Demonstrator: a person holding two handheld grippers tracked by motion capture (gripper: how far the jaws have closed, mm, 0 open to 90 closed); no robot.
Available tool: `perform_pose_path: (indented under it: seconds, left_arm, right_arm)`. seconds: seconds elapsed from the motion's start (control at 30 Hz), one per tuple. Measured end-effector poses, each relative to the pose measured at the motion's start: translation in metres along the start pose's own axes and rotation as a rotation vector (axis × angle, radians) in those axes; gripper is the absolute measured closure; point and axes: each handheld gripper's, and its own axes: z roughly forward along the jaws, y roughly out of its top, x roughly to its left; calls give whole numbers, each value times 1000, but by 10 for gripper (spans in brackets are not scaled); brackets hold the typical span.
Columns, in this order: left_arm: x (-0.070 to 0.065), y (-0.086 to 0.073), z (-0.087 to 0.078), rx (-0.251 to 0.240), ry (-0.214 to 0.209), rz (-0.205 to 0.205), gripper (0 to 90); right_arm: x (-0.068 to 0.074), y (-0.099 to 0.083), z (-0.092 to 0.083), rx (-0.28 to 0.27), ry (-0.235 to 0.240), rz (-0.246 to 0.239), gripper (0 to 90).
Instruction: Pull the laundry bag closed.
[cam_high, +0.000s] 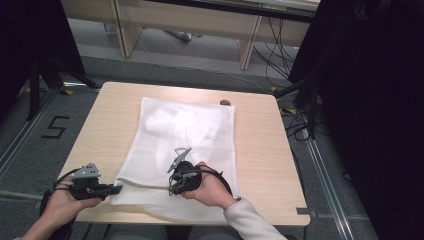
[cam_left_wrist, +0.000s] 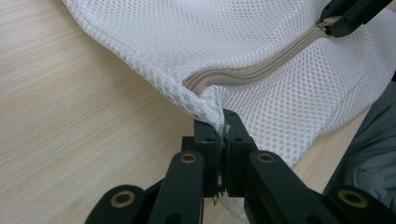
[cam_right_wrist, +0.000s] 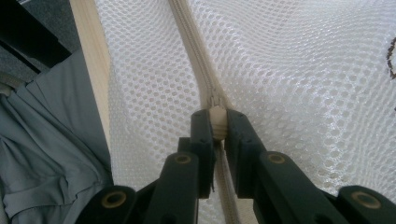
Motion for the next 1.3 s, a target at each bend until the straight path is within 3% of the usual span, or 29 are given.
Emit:
perform_pose_path:
  seconds: [0.63,0.9,0.97,1.13,1.17,1.3]
  left_arm:
    - [0,0,-1,12,7,-1,861]
    - [0,-1,1,-5,3,-9,861]
    - [1,0,0,11,7,-1,860]
    - [0,-1,1,-8,3,-9,861]
    - [1,0,-1,12,5,1,861]
    - [0,-1,0,-6,3,-11,860]
  right_arm:
    - [-4,-8,-8,-14,-9,14,824]
    - [-5,-12,-12,-10,-15,20,825]
    - [-6,-14,-13,-11,-8,22,825]
    - [-7,-17,-16,-17,-14,20,824]
    - [-7,-17,-16,-18,-16,18,825]
    - [-8,-19,-17,-16,-16,22,825]
